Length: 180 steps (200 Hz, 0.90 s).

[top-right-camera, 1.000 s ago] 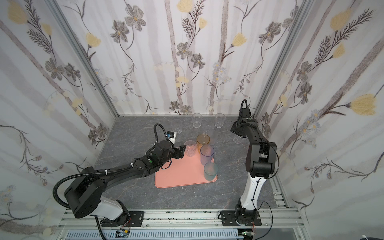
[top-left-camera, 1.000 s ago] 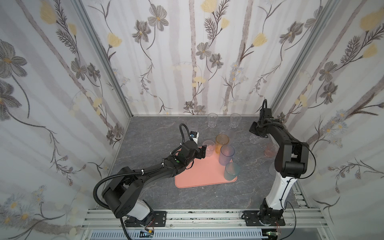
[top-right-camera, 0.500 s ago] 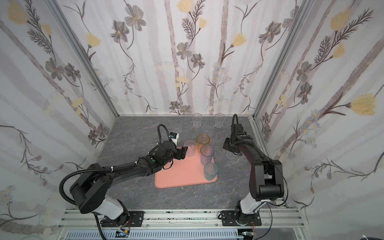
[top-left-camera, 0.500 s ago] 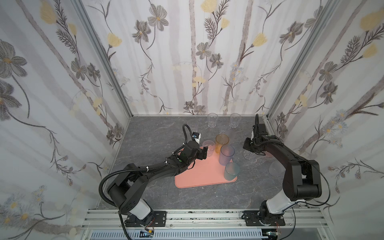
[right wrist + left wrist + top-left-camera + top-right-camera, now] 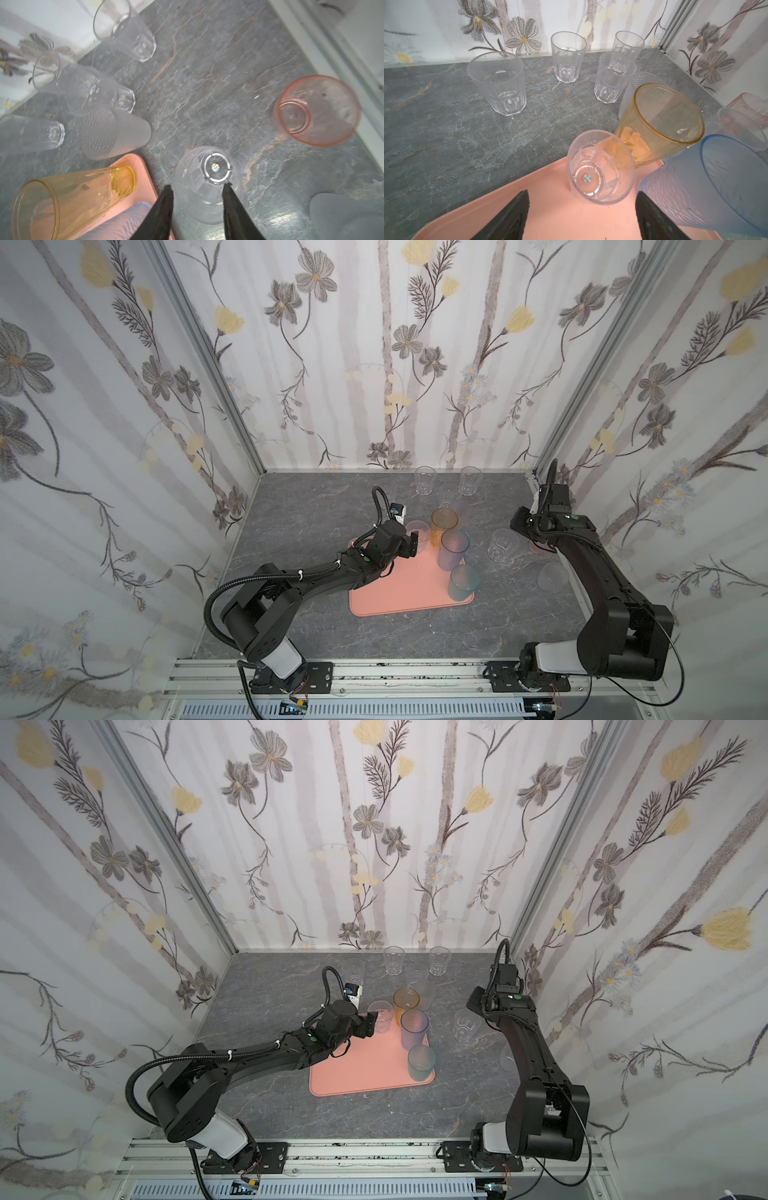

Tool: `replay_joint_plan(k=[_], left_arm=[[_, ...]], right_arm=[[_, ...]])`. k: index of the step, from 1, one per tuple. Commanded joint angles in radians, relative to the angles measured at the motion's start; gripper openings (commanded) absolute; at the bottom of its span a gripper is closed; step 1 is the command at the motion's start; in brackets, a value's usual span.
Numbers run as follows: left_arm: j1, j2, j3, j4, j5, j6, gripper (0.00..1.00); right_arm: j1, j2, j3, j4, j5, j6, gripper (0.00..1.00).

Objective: Place the glasses into the tray
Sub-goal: 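Lift the clear glass with the right gripper and carry it toward the tray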

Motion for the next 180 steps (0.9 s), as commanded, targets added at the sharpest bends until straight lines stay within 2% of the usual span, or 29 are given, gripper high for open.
replay_joint_plan(k=[1,43,87,139,180], left_arm=[[-0.026,0.019,0.024,-0.063,-0.082,0.083,0.84],[-0.043,0.039,0.043,-0.047,0.043,0.068,0.84],[-0.052,0.053,0.041,-0.038,0.072,0.052,0.84],[-0.051,0.053,0.032,-0.038,0.069,0.061,0.84],[-0.052,0.04,0.027,-0.038,0.052,0.07,0.85]], right_arm=[[-0.042,-0.007,-0.037,0.005,0.025,0.004,0.44],[-0.056,0.033,-0.113,0.077,-0.048,0.012,0.46],[-0.056,0.094,-0.15,0.117,-0.044,0.013,0.4],[-0.056,0.119,-0.193,0.161,-0.036,0.01,0.2],[-0.041,0.072,-0.177,0.119,0.0,-0.001,0.03]])
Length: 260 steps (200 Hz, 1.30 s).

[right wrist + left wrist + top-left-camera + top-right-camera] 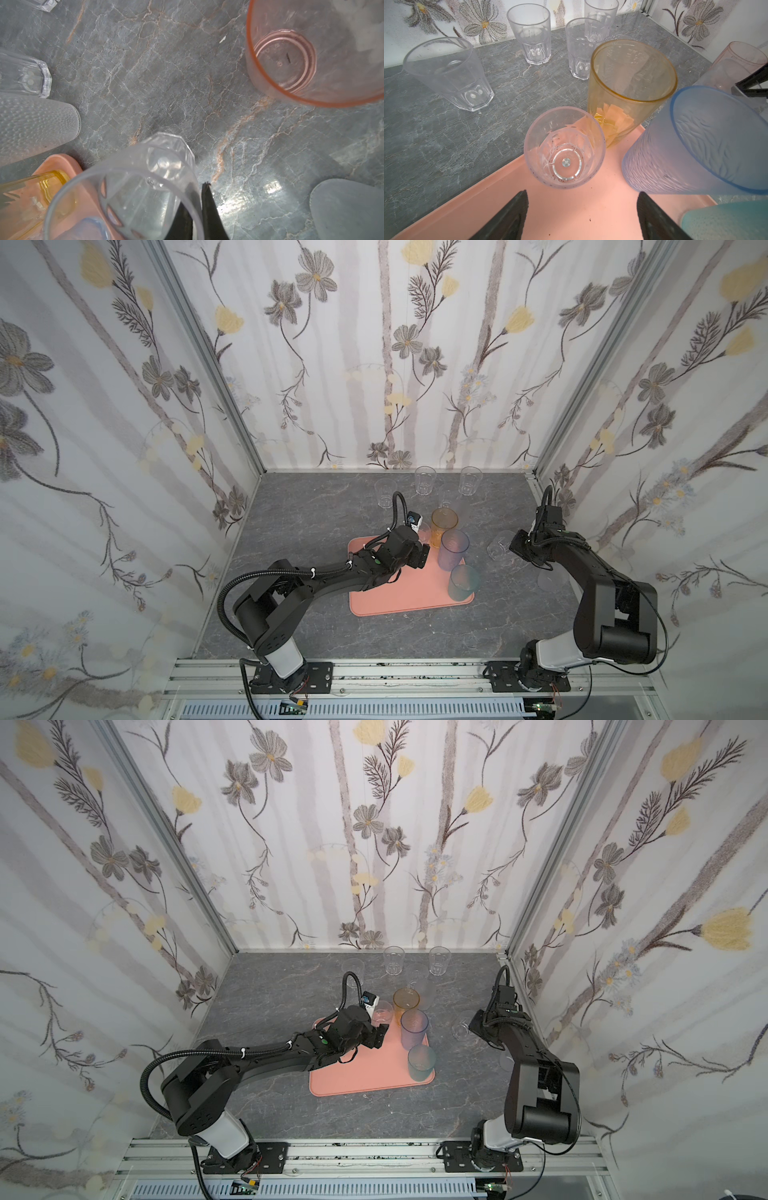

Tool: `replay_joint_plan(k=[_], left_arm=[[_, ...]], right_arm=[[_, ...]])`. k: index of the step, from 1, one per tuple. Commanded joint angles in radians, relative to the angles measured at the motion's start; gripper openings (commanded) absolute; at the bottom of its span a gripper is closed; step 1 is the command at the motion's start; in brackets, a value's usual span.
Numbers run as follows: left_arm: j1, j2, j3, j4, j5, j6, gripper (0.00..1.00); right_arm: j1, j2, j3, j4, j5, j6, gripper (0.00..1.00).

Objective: Place the glasses into the tray
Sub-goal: 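Lift the clear glass with the right gripper and carry it toward the tray, then lower the clear glass onto the tray with the right gripper while left arm draws back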

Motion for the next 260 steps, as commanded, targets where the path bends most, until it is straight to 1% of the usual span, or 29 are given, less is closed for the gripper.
replay_joint_plan(k=[1,17,39,69,88,104,137,148,165,184,188,192,203,216,260], left_arm=[[0.002,-0.01,-0.005,0.012,-0.015,0.011,0.85],[0.001,-0.024,-0.008,0.012,-0.058,0.028,0.85],[0.008,-0.055,-0.01,0.014,-0.107,0.046,0.86],[0.028,-0.109,-0.016,0.014,-0.146,0.053,0.86],[0.041,-0.154,-0.023,0.014,-0.16,0.047,0.87],[0.061,-0.196,-0.037,0.014,-0.165,0.026,0.89],[0.157,-0.293,-0.089,0.001,-0.101,-0.018,0.89],[0.2,-0.324,-0.107,-0.017,-0.065,-0.035,0.88],[0.266,-0.361,-0.114,-0.088,-0.042,-0.065,0.87],[0.336,-0.397,-0.131,-0.159,-0.04,-0.066,0.87],[0.348,-0.399,-0.139,-0.167,-0.039,-0.064,0.87],[0.362,-0.399,-0.146,-0.174,-0.035,-0.062,0.87],[0.391,-0.443,-0.169,-0.187,-0.023,-0.056,0.87],[0.415,-0.467,-0.19,-0.196,0.0,-0.051,0.87],[0.427,-0.499,-0.235,-0.197,0.118,-0.064,0.87]], right_arm=[[0.011,-0.041,0.025,0.007,0.032,-0.011,0.03],[0.022,-0.093,0.067,-0.04,0.051,-0.019,0.0],[0.045,-0.153,0.149,-0.11,0.059,-0.024,0.0],[0.122,-0.199,0.305,-0.221,0.075,-0.023,0.0],[0.2,-0.215,0.407,-0.278,0.068,-0.012,0.0],[0.29,-0.214,0.495,-0.32,0.07,-0.009,0.0],[0.498,-0.167,0.609,-0.384,0.023,-0.004,0.0],[0.582,-0.135,0.623,-0.402,0.016,0.005,0.0],[0.709,-0.085,0.628,-0.42,0.036,0.016,0.0],[0.808,-0.04,0.598,-0.397,0.043,0.036,0.0],[0.821,-0.04,0.59,-0.389,0.04,0.039,0.0],[0.835,-0.007,0.582,-0.381,0.036,0.041,0.0],[0.865,0.022,0.566,-0.355,0.039,0.045,0.0],[0.897,0.061,0.563,-0.345,0.076,0.037,0.0],[0.967,0.207,0.544,-0.321,0.176,0.001,0.01]])
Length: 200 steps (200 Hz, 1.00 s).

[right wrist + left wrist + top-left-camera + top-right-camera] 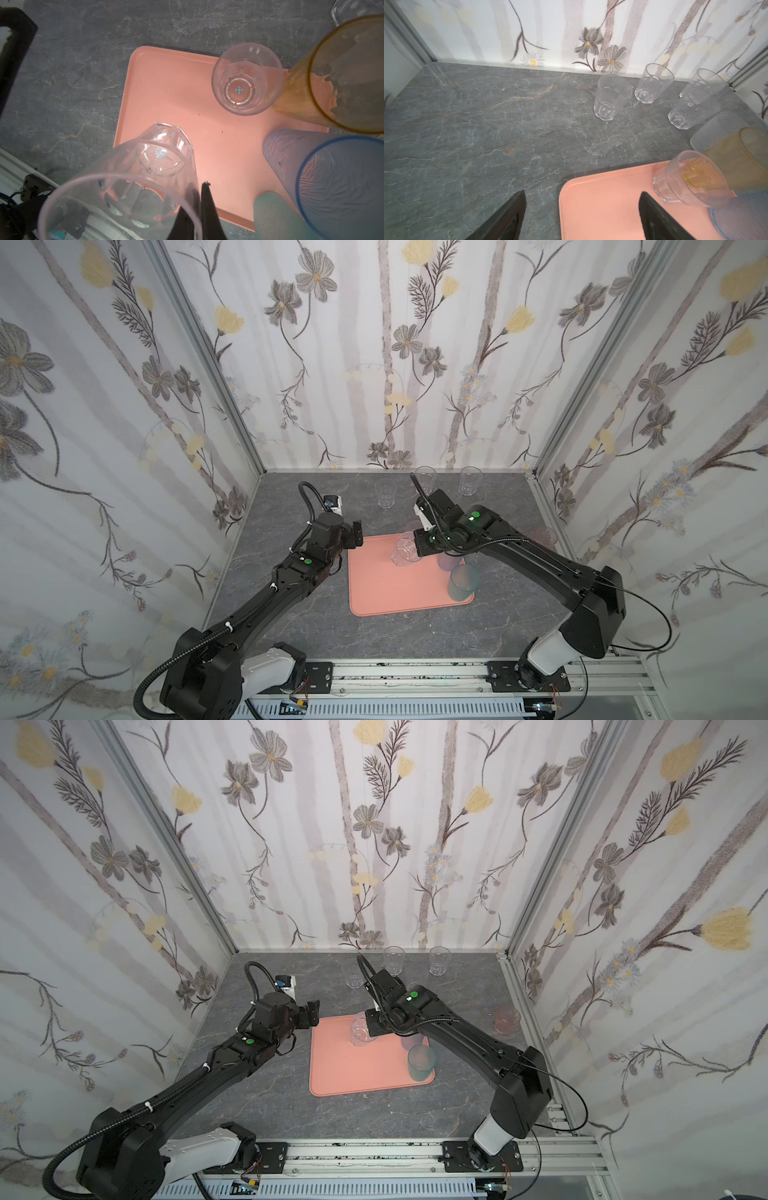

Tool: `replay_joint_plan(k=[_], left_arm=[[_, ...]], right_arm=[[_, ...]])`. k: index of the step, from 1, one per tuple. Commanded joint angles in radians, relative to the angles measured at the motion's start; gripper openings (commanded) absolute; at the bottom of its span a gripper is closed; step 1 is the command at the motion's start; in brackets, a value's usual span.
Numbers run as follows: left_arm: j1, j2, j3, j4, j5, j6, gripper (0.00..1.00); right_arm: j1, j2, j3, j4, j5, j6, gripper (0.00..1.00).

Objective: Place the glasses into the tray
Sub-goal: 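Lower the clear glass onto the tray with the right gripper while left arm draws back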

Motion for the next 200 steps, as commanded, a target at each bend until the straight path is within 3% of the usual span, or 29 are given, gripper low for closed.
replay_joint_plan(k=[1,61,132,148,179,200], left_arm=[[0.003,-0.006,-0.018,-0.009,0.081,-0.015,0.87],[-0.018,0.057,-0.036,-0.007,0.133,-0.039,0.82],[-0.087,0.139,-0.028,-0.007,0.098,-0.015,0.82],[-0.089,0.147,-0.026,-0.007,0.098,-0.011,0.82],[-0.092,0.157,-0.02,-0.009,0.103,-0.003,0.82],[-0.094,0.156,-0.017,-0.009,0.104,0.002,0.82]], right_arm=[[0.018,0.053,-0.012,0.059,0.076,-0.018,0.01],[0.019,0.142,-0.053,0.119,0.147,-0.063,0.04],[0.018,0.193,-0.101,0.148,0.191,-0.092,0.06],[0.018,0.188,-0.1,0.15,0.195,-0.092,0.12],[0.019,0.16,-0.085,0.126,0.2,-0.092,0.33],[0.019,0.127,-0.055,0.086,0.2,-0.093,0.37]])
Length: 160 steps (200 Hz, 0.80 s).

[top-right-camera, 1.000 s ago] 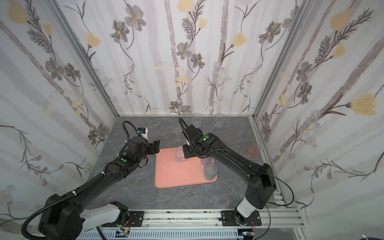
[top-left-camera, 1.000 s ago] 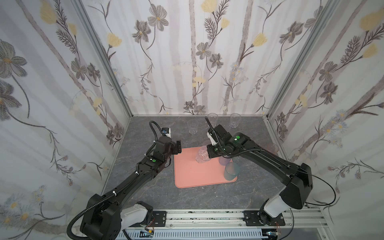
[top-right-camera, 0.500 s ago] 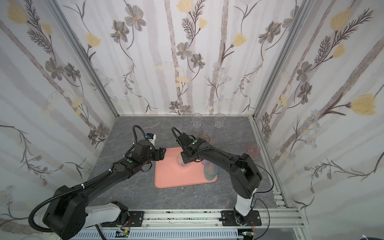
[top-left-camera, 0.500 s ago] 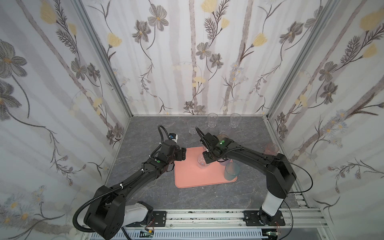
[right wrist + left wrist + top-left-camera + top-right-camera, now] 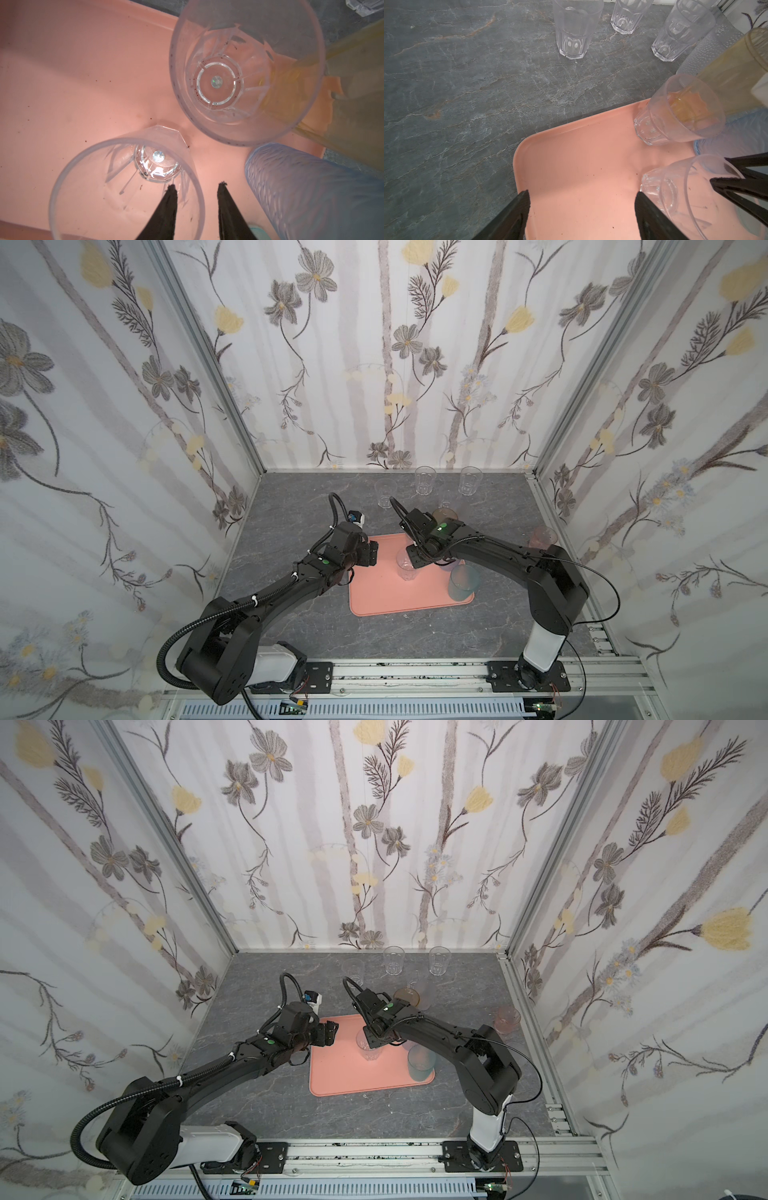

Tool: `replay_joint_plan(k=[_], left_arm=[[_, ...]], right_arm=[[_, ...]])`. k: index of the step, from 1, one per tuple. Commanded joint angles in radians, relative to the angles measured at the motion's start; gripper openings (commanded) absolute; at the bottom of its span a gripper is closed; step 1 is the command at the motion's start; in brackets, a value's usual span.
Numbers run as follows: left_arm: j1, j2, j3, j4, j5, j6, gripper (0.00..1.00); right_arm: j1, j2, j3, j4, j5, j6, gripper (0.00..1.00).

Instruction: Place the glasses into the tray

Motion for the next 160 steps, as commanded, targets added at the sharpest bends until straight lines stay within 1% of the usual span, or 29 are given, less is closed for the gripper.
replay_joint_plan(k=[1,27,56,82,108,131,142,145,160], left_arm=[[-0.001,0.0,0.01,0.008,-0.01,0.008,0.82],[-0.004,0.004,0.009,0.007,-0.009,0.019,0.82],[-0.021,0.025,0.007,0.004,-0.005,0.022,0.82],[-0.069,0.064,0.006,0.006,-0.01,0.01,0.82],[-0.117,0.112,0.002,0.006,-0.028,-0.011,0.82],[-0.136,0.147,0.002,0.007,-0.036,-0.037,0.82],[-0.142,0.162,0.002,0.007,-0.037,-0.038,0.82],[-0.142,0.165,0.004,0.007,-0.037,-0.038,0.82],[-0.149,0.18,0.008,0.007,-0.032,-0.039,0.82]], right_arm=[[0.002,-0.038,0.033,-0.014,0.023,-0.004,0.37],[0.0,-0.099,0.088,-0.063,0.041,-0.005,0.38],[-0.044,-0.166,0.141,-0.061,0.048,0.013,0.39],[-0.1,-0.222,0.119,-0.014,0.087,0.053,0.4],[-0.17,-0.269,0.081,0.035,0.084,0.105,0.41],[-0.247,-0.329,0.023,0.1,0.069,0.17,0.45],[-0.295,-0.346,-0.01,0.136,0.034,0.196,0.49],[-0.308,-0.378,-0.017,0.146,0.022,0.202,0.5],[-0.363,-0.415,-0.058,0.189,-0.028,0.221,0.56]])
